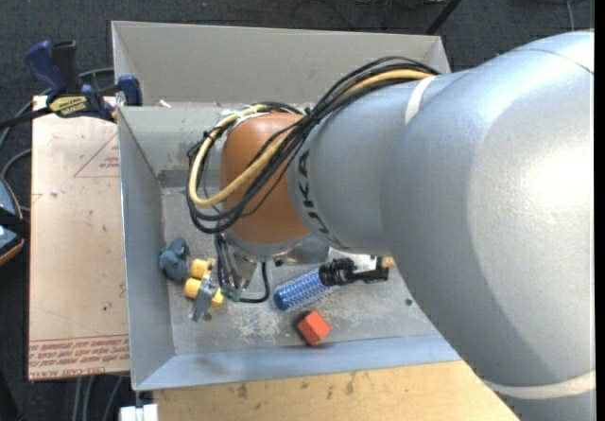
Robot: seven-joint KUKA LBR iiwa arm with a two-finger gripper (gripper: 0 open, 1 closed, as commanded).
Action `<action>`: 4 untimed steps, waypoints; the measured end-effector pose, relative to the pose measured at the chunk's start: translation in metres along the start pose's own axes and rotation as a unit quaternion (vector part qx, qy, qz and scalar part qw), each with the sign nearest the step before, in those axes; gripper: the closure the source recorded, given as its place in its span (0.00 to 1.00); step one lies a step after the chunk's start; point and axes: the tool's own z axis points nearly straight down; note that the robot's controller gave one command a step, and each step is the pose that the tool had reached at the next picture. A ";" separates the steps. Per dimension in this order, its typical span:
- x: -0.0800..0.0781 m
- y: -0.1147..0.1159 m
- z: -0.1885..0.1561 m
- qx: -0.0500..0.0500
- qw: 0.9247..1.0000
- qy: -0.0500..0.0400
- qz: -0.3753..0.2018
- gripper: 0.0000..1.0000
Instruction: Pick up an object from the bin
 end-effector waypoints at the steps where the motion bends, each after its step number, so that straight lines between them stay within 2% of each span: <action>1: 0.007 -0.007 0.028 -0.001 0.998 -0.002 0.055 0.00; 2: -0.002 -0.002 0.050 -0.001 0.998 -0.001 0.056 0.00; 3: -0.002 0.000 0.047 -0.004 0.998 -0.003 0.055 1.00; 4: -0.003 0.002 -0.034 -0.002 0.999 -0.002 0.054 1.00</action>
Offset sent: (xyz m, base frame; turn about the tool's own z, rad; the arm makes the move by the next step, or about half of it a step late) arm -0.0204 -0.0058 -0.0522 0.1473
